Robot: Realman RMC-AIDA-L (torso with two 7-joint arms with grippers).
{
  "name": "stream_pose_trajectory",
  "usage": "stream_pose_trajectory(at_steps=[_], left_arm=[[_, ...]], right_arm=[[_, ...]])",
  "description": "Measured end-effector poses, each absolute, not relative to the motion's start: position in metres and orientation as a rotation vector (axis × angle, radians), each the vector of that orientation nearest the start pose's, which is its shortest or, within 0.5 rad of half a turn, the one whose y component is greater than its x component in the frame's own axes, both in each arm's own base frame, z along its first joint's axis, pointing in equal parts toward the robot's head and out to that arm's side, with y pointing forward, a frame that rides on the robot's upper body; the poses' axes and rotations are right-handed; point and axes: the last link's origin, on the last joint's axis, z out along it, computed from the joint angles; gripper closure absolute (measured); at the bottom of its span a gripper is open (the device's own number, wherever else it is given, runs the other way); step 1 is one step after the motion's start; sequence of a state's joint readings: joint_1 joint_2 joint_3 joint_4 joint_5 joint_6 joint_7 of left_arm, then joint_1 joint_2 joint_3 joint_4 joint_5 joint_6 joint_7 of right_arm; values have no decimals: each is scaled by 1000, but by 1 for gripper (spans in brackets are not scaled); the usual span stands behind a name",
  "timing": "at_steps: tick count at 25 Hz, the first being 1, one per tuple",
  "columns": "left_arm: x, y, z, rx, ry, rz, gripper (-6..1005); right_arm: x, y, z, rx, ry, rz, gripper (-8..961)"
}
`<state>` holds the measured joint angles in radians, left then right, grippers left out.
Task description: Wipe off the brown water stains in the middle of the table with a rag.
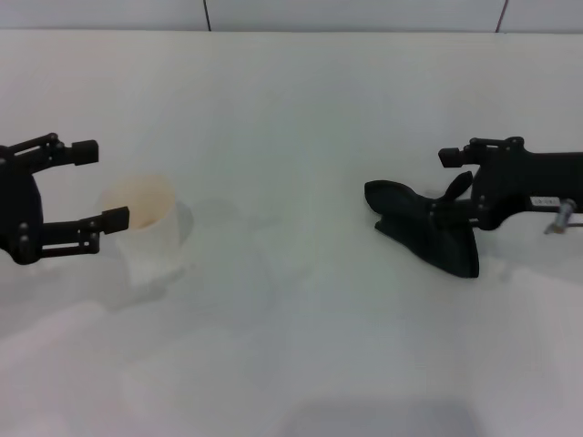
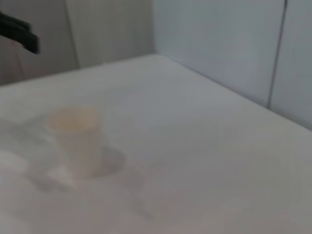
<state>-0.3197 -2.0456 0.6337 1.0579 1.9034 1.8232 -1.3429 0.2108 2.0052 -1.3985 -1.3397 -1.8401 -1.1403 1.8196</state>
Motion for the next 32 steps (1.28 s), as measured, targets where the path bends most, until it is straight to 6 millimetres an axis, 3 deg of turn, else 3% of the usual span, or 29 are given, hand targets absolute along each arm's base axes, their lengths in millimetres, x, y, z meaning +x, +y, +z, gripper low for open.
stream_pose_trajectory(at_steps=[9,32], left_arm=[[-283,273,90,-2627,-309,-684,119],[-287,265,82,-2657,-379,-719,119]], right_arm=[[236,306,35,-2700,320,572,132],[229,313,14,-2799,329,415,140]])
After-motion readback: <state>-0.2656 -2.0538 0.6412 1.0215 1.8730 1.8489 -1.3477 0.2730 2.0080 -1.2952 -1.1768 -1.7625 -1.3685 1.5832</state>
